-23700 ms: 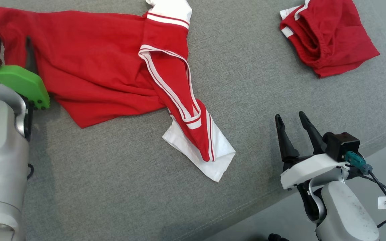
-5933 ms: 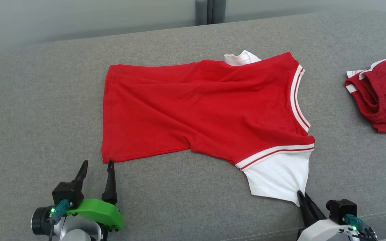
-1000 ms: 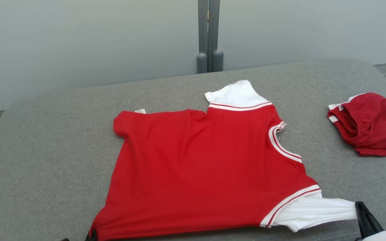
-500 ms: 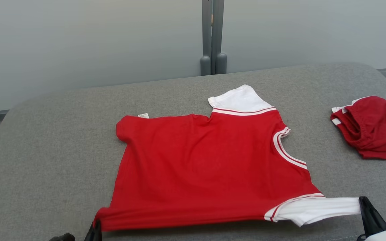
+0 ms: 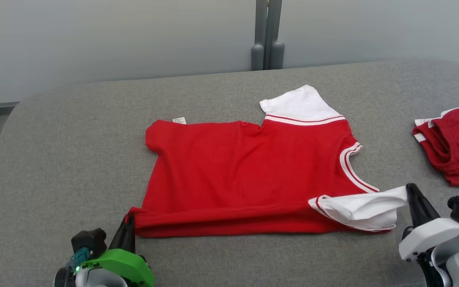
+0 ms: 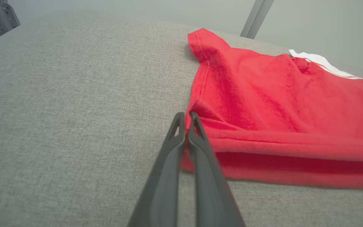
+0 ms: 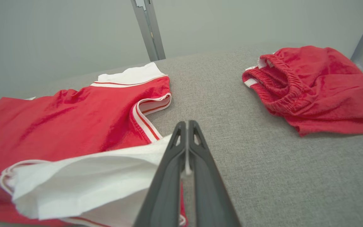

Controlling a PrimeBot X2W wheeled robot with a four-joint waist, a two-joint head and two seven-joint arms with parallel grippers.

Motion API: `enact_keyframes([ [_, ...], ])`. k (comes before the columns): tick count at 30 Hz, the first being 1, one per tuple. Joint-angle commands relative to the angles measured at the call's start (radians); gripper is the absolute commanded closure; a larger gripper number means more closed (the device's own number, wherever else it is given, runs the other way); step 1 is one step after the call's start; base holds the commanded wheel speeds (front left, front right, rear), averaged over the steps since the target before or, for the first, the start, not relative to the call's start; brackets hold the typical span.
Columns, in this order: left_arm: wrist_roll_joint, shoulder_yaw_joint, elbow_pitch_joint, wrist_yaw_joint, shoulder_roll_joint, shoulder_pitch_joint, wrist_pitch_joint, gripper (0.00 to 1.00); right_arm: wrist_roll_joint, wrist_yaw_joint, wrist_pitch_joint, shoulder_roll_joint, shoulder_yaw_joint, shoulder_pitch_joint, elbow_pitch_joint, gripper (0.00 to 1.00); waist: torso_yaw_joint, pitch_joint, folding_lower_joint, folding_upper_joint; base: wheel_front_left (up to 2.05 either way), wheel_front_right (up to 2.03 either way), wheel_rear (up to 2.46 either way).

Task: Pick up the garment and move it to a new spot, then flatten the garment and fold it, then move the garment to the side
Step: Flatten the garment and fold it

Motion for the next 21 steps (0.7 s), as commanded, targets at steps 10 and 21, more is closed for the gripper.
enact_keyframes([
  [10,-0.01,-0.06,0.007,0.043,0.008,-0.099,0.0,1.0,-0.066,-0.002,-0.003,-0.001,-0.007,-0.15,0.076,1.0,0.026,0.097,0.0001,0.0,0.0,0.0,0.0],
  [21,-0.018,-0.079,0.003,0.067,0.008,-0.161,0.0,1.0,-0.107,-0.002,-0.003,0.0,-0.029,-0.257,0.139,1.0,0.037,0.148,0.0001,0.0,0.0,0.0,0.0],
])
